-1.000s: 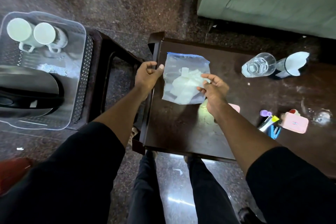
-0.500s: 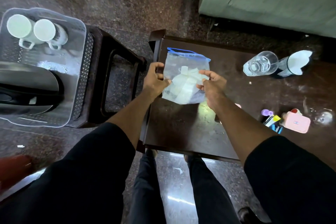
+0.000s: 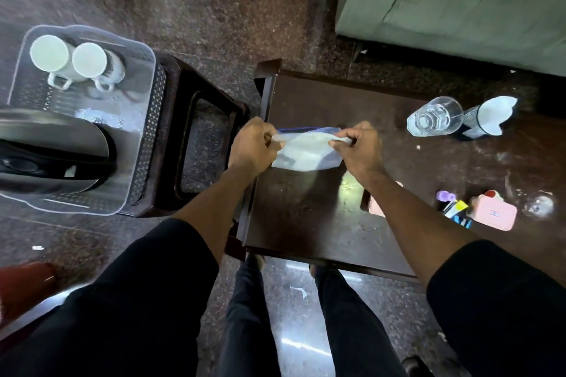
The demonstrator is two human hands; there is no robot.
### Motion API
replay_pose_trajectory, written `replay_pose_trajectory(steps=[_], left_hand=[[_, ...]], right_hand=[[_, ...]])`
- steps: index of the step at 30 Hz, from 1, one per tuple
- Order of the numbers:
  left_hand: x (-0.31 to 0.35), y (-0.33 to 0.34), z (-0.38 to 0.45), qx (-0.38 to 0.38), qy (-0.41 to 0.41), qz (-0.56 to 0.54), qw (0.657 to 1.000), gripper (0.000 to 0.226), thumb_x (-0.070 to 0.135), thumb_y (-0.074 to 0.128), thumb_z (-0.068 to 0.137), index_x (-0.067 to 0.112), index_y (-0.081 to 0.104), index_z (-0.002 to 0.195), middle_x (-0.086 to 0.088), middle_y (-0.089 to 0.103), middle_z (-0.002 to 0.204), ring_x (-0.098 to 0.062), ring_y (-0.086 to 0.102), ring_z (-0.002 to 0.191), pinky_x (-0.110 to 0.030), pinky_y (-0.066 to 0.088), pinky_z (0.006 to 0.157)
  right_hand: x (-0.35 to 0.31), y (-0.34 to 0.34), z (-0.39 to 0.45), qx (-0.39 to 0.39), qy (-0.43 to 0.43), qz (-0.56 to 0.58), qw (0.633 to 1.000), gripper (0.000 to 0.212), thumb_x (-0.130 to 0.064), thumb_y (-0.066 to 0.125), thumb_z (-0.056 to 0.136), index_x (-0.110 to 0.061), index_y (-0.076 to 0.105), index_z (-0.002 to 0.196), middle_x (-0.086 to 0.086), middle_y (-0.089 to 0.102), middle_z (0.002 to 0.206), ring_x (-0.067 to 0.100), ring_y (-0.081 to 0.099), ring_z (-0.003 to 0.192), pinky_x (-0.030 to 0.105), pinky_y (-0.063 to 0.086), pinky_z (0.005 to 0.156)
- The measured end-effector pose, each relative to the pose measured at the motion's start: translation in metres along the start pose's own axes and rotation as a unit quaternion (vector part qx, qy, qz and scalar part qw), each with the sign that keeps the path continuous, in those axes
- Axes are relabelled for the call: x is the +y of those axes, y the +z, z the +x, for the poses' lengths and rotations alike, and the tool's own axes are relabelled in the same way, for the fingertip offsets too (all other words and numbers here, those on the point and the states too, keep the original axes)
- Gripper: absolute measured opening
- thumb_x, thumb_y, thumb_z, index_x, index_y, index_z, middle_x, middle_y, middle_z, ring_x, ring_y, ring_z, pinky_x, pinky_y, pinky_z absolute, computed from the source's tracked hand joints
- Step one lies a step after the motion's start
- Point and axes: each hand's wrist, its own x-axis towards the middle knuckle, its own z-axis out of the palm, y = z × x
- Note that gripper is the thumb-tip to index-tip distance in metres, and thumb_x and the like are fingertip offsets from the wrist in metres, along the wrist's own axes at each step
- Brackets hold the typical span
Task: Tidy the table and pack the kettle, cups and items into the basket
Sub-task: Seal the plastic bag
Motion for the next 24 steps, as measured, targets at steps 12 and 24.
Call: replay_pose_trajectory(steps=[12, 24], left_hand=[[-0.007, -0.031, 0.008, 0.021, -0.182, -0.192, 0.964, 0.034, 0.032, 0.048, 0.107, 0.002, 0.058, 0.12, -0.019, 0.067, 0.12, -0.035, 0.065, 0.112, -0.049, 0.055, 0.096], [-0.027, -0.169, -0.037, 0.157, -0.125, -0.127, 0.971, 0.044, 0.009, 0.06, 0.084, 0.014, 0.05, 0.126, -0.012, 0.068, 0.104, -0.038, 0.064, 0.095, -0.045, 0.052, 0.086]], right_hand=[[-0.071, 0.026, -0.004, -0.052, 0.087, 0.196, 0.975, 0.023, -0.019, 0.073, 0.094, 0.002, 0.065, 0.102, 0.009, 0.068, 0.088, 0.016, 0.061, 0.076, 0.038, 0.053, 0.063], [-0.204, 0.087, -0.012, -0.052, 0.006, 0.142, 0.988, 0.059, 0.005, 0.076, 0.075, -0.01, 0.06, 0.13, 0.01, 0.072, 0.111, 0.026, 0.069, 0.1, 0.037, 0.059, 0.086]])
